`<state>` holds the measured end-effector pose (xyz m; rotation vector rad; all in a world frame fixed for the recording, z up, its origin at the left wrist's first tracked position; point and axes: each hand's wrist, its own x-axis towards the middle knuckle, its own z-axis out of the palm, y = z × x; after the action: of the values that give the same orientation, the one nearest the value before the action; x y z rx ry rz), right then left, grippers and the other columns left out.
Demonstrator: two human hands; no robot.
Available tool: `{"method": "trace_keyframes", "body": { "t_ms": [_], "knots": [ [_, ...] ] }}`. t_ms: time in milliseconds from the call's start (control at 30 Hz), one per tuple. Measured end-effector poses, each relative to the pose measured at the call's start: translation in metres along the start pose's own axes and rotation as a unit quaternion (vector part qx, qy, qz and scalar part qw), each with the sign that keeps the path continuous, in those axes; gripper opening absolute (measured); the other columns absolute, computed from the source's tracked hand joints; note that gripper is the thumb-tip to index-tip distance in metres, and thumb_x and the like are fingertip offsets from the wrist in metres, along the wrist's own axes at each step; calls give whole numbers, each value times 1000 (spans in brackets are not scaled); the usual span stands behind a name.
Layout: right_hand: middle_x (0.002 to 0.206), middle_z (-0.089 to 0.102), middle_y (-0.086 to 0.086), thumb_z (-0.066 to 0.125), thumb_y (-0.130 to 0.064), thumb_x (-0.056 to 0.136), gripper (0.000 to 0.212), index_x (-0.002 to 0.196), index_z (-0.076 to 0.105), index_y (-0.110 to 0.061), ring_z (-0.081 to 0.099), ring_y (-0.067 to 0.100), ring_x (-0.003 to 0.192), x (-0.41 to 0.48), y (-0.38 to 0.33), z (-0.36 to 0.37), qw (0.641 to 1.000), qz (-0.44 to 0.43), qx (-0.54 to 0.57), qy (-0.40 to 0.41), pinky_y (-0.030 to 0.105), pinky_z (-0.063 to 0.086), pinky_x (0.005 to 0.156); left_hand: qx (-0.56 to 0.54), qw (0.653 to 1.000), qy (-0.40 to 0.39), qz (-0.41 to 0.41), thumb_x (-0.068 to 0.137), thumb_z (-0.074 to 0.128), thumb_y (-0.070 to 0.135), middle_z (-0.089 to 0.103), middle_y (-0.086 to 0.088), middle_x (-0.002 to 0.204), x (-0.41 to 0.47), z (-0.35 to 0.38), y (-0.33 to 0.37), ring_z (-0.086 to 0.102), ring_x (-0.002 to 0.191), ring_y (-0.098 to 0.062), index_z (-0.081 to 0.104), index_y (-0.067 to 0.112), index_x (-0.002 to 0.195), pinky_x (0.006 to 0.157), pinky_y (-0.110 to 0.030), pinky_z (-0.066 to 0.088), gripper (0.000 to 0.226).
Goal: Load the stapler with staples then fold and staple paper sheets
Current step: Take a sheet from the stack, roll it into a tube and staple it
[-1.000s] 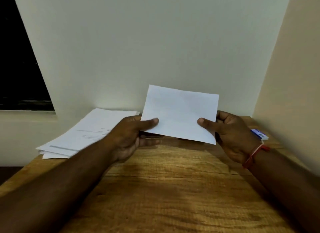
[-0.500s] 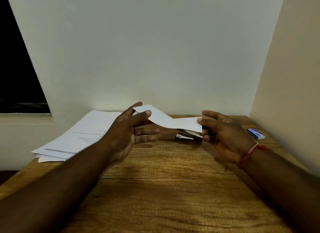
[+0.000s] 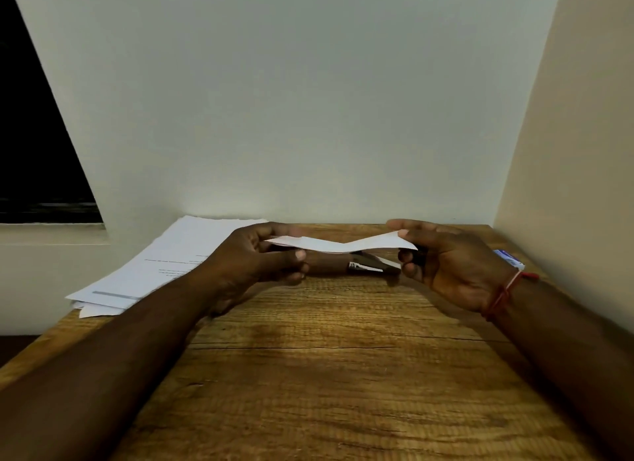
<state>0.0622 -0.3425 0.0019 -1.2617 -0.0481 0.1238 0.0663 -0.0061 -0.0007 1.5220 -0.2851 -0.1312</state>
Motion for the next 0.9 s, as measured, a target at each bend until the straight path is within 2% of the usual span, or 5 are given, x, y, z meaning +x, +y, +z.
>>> {"method": "trace_keyframes", "body": {
  "t_ms": [233,400,567,733,900],
  "knots": [
    [131,76,20,58,-5,107,35,139,70,-4,78,20,97,0,-1,-4,999,-19,1,-44,30,66,73,-1,1000,-22,-6,88,87,19,82,-27,121,-1,1,2,79,118,-43,70,8,142,106,-48,64,58],
    [128,76,23,54,-3,108,34,139,69,-2,80,21,87,0,-2,-3,998,-12,31,-50,32,67,71,17,1000,-21,13,85,89,21,83,-25,119,-1,0,3,80,120,-40,68,14,145,115,-48,59,64],
    [125,76,20,51,-5,110,36,142,66,1,78,19,83,2,-1,-6,998,-7,41,-57,34,68,80,48,998,-3,40,75,102,22,80,-7,138,1,-2,1,78,127,-31,76,21,141,122,-51,53,71],
    [123,76,21,53,-5,108,37,142,65,3,76,18,81,2,-1,-5,997,-4,48,-54,35,68,76,42,998,-6,46,83,92,6,83,-15,127,-1,1,3,78,127,-28,71,16,145,121,-47,52,65],
    [125,76,22,53,-4,108,36,141,66,3,75,20,82,1,-1,-5,997,-6,48,-54,35,68,77,-46,997,-44,50,91,88,19,78,-21,136,-1,2,5,76,129,-40,66,4,148,113,-45,60,63]
  ]
}}
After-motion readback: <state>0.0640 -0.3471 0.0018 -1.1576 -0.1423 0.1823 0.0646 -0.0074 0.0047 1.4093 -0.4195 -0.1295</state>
